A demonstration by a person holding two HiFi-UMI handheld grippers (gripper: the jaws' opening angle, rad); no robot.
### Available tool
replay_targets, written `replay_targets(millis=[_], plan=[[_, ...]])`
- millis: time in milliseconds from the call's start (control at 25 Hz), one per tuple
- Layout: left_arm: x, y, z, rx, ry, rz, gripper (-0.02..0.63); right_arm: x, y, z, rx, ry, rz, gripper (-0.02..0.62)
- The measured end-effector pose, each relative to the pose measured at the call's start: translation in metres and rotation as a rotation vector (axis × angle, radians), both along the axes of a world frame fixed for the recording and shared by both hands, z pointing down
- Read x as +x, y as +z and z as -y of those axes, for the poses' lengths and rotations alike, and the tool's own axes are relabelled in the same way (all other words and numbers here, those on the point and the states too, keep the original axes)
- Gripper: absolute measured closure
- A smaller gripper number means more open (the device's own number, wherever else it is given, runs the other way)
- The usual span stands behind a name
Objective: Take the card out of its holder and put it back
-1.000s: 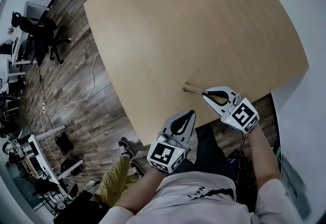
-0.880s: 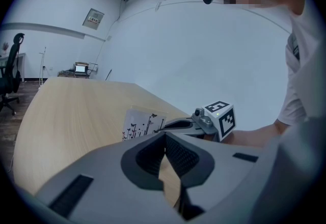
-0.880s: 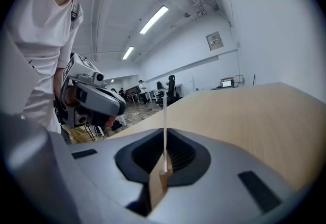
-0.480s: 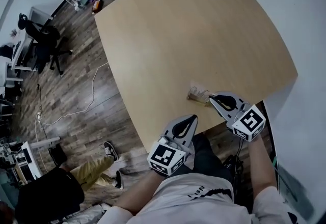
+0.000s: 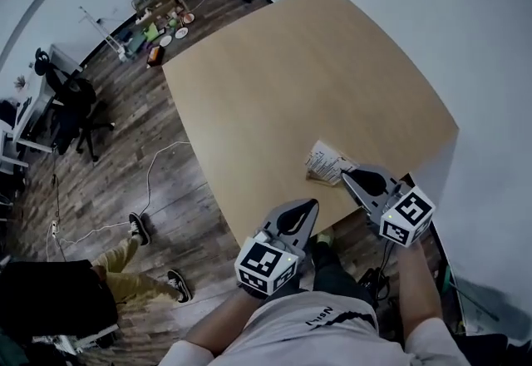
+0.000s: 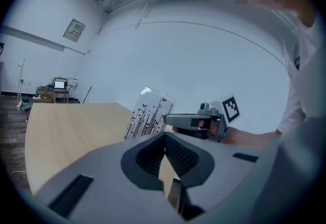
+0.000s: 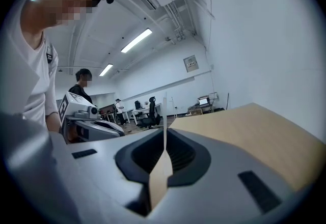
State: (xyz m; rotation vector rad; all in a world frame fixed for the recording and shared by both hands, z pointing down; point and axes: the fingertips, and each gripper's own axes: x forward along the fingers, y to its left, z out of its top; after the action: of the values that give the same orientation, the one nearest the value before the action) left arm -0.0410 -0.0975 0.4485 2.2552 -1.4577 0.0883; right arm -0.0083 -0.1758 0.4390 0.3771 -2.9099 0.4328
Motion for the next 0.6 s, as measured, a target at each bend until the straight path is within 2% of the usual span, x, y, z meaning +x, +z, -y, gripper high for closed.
replay_targets(millis=[320, 600], plan=[[-0.012, -0.064, -0.027, 0.096, 0.037, -0.025, 0.592, 0.005, -0.065, -0.027, 0.017, 0.086, 0.037, 0.569], [-0.015, -0.119, -0.050, 0.154, 0.064, -0.040, 0.592, 0.002, -0.116, -0.058, 0.045, 0.123, 0.052, 0.569]])
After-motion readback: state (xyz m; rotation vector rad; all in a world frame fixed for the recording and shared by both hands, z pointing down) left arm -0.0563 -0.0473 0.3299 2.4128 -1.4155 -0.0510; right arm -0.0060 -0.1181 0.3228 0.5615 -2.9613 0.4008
